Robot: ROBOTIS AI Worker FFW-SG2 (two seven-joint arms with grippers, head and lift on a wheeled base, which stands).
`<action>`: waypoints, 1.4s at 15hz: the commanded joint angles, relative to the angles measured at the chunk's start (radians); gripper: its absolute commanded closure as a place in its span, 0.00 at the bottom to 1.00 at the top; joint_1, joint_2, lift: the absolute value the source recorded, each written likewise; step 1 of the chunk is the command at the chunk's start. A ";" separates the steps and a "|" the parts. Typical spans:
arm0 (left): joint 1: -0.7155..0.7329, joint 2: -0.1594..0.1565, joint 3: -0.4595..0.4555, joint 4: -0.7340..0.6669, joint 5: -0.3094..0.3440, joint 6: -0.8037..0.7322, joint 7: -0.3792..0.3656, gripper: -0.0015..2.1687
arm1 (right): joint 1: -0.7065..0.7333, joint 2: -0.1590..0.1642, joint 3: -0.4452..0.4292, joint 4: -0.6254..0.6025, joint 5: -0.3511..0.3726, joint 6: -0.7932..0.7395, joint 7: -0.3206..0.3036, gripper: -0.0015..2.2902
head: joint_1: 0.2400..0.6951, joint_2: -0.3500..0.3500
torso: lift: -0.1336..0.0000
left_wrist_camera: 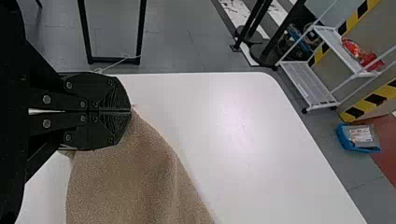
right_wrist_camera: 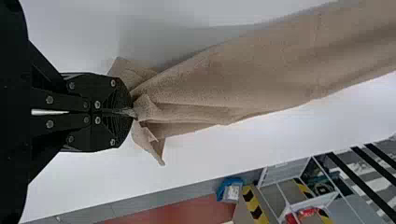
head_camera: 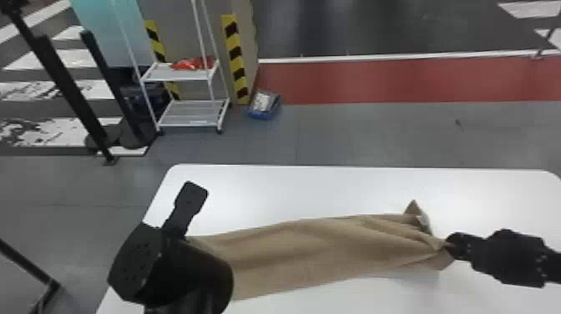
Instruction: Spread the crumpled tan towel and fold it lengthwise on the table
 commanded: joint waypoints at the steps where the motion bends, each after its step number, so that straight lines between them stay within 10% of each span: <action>1: -0.042 -0.003 0.003 0.078 -0.002 0.004 0.009 0.96 | -0.001 -0.001 0.014 0.020 0.054 0.006 0.021 0.72 | 1.00 0.66 | 1.00; 2: -0.051 -0.003 0.005 0.106 -0.002 0.004 0.024 0.87 | -0.003 -0.004 0.014 0.032 0.056 0.006 0.007 0.72 | 1.00 0.66 | 1.00; 4: -0.033 -0.003 0.000 0.109 0.010 -0.002 0.109 0.16 | -0.007 -0.008 0.008 0.041 0.054 0.022 0.007 0.72 | 1.00 0.66 | 1.00; 5: -0.025 -0.003 -0.001 0.108 0.007 0.004 0.112 0.00 | -0.007 -0.016 0.005 0.044 0.056 0.034 0.009 0.72 | 1.00 0.67 | 1.00; 10: 0.081 -0.003 0.048 0.045 0.093 -0.159 0.268 0.01 | -0.023 -0.031 -0.033 0.092 0.057 0.049 0.001 0.72 | 1.00 0.65 | 1.00; 18: 0.317 -0.003 0.158 -0.069 0.322 -0.576 0.222 0.10 | -0.059 -0.030 -0.084 0.123 -0.048 0.188 -0.059 0.72 | 1.00 0.46 | 1.00; 19: 0.326 -0.003 0.167 -0.077 0.351 -0.579 0.221 0.10 | -0.059 -0.027 -0.084 0.123 -0.059 0.240 -0.059 0.67 | 1.00 0.46 | 1.00; 21: 0.328 -0.003 0.184 -0.104 0.364 -0.591 0.219 0.09 | -0.061 -0.024 -0.079 0.121 -0.156 0.356 -0.065 0.12 | 1.00 0.46 | 1.00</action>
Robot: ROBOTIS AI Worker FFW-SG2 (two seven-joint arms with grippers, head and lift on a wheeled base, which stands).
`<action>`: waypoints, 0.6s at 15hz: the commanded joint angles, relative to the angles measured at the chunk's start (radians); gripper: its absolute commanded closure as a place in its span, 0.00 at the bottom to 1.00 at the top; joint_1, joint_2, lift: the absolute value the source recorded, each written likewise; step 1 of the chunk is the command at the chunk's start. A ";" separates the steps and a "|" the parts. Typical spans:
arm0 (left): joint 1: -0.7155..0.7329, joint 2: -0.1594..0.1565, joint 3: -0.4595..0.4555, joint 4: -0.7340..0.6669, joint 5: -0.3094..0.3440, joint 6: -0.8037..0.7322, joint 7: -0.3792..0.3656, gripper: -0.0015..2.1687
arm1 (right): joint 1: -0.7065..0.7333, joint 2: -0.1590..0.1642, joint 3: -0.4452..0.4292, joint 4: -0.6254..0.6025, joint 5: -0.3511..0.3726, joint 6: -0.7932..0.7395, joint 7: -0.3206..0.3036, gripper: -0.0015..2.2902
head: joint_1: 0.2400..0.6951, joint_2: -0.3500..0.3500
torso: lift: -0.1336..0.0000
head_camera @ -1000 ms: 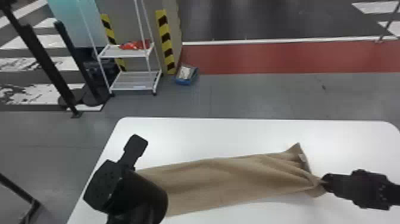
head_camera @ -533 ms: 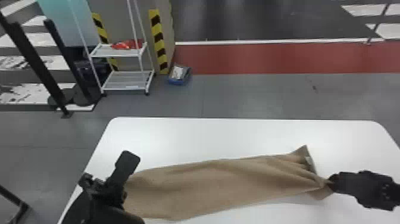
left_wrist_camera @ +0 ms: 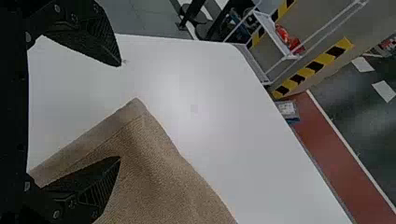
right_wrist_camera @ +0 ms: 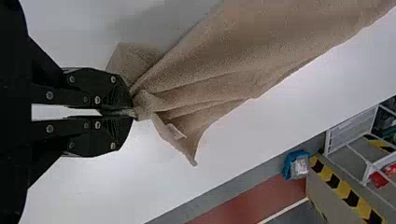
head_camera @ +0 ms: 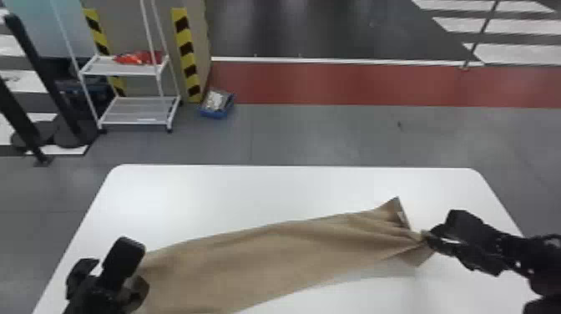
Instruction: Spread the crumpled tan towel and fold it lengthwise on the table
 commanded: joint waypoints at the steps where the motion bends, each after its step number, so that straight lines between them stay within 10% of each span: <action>1: 0.001 -0.003 0.017 -0.030 0.020 -0.013 -0.002 0.09 | -0.005 0.002 0.009 -0.005 -0.086 0.114 0.004 0.01 | 1.00 0.45 | 1.00; 5: 0.003 -0.003 0.066 -0.122 0.027 -0.006 -0.054 0.07 | 0.012 0.005 -0.013 -0.124 -0.145 0.126 0.131 0.02 | 1.00 0.47 | 1.00; 9: 0.072 -0.003 0.090 -0.192 0.024 0.000 -0.167 0.10 | -0.017 0.009 0.023 -0.158 -0.341 0.451 0.111 0.03 | 1.00 0.51 | 1.00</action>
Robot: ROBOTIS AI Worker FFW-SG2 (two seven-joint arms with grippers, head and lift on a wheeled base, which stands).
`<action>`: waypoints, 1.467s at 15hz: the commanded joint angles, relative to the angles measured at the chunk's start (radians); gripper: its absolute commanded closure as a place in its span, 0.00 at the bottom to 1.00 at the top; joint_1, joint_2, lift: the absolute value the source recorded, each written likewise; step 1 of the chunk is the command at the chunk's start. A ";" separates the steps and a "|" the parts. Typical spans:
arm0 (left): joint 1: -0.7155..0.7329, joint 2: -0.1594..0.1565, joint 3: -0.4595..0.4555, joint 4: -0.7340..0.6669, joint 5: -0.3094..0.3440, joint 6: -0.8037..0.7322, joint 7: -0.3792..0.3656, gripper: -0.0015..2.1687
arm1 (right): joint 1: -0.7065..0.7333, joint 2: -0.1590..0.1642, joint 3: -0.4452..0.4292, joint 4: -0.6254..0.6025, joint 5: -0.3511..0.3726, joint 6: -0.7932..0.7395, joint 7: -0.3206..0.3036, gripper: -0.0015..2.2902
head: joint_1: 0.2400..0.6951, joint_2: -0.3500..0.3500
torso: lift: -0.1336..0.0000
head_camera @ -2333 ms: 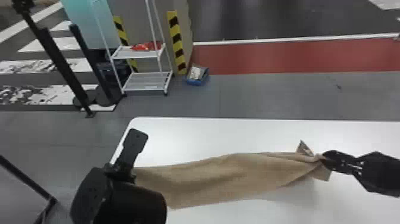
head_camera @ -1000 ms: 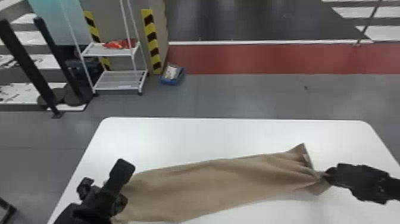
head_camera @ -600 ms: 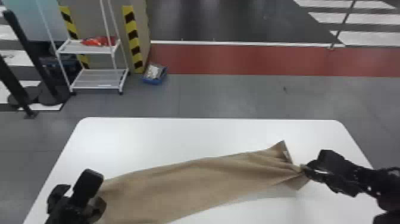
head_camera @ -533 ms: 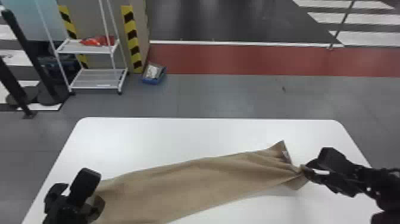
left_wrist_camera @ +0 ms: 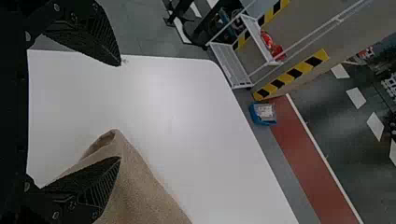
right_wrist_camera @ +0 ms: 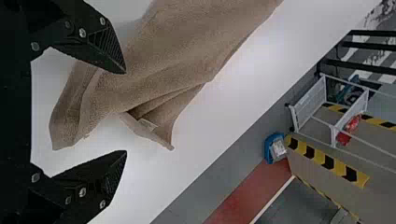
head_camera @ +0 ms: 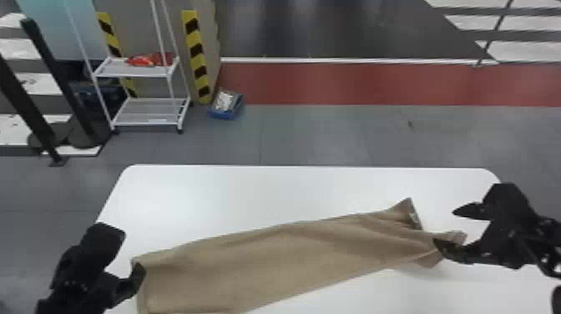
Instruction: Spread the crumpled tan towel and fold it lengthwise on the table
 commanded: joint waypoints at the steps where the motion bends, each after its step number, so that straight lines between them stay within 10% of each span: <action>1: 0.040 -0.003 -0.004 -0.020 -0.005 -0.003 -0.015 0.10 | -0.044 0.018 0.048 -0.016 -0.115 0.309 -0.017 0.03 | 1.00 0.51 | 1.00; 6: 0.069 -0.003 -0.036 -0.014 -0.017 -0.024 -0.073 0.12 | -0.133 0.140 0.142 -0.229 -0.244 0.966 -0.122 0.03 | 1.00 0.56 | 1.00; 10: 0.116 -0.003 -0.048 -0.008 -0.034 -0.031 -0.093 0.13 | -0.279 0.159 0.214 -0.252 -0.240 1.251 -0.160 0.03 | 1.00 0.65 | 1.00; 22: 0.232 -0.003 -0.117 -0.003 -0.040 -0.043 -0.065 0.19 | -0.328 0.156 0.195 -0.167 -0.246 1.230 -0.230 0.03 | 1.00 0.62 | 1.00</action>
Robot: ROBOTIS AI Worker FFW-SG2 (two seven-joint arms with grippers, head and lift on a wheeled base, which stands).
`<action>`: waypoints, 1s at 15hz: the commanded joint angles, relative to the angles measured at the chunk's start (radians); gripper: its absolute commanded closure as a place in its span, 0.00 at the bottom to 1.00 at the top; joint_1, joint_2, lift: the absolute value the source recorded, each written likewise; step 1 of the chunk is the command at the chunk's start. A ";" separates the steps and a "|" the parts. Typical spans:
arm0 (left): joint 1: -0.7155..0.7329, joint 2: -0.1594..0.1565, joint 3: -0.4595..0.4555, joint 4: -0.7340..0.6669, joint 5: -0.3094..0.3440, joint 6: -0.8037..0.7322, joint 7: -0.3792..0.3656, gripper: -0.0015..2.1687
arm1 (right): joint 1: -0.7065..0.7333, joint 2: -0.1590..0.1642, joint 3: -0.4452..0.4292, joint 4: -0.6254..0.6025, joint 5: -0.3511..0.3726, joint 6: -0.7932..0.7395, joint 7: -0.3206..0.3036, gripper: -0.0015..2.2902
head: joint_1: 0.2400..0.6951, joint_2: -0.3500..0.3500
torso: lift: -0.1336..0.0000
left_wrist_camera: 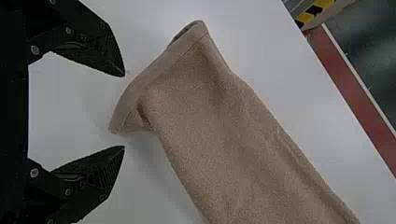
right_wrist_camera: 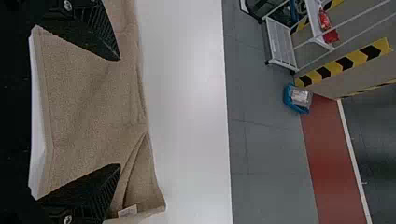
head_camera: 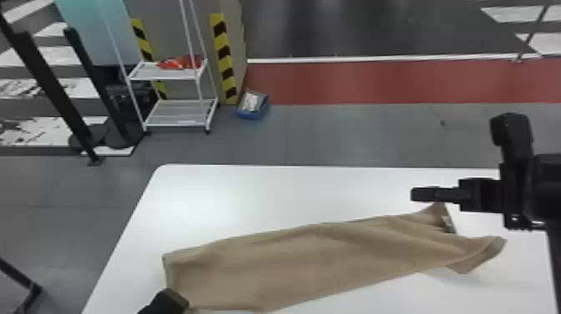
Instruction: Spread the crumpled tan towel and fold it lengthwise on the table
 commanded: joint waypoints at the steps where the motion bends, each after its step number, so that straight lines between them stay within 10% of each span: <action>1: 0.017 -0.003 -0.034 0.002 -0.003 0.000 0.013 0.19 | 0.000 -0.001 -0.009 0.020 0.000 -0.017 -0.003 0.03 | 1.00 0.61 | 1.00; 15: -0.115 -0.003 -0.045 0.135 -0.028 0.028 0.007 0.19 | 0.009 -0.004 -0.040 0.035 -0.014 -0.020 -0.004 0.03 | 1.00 0.51 | 1.00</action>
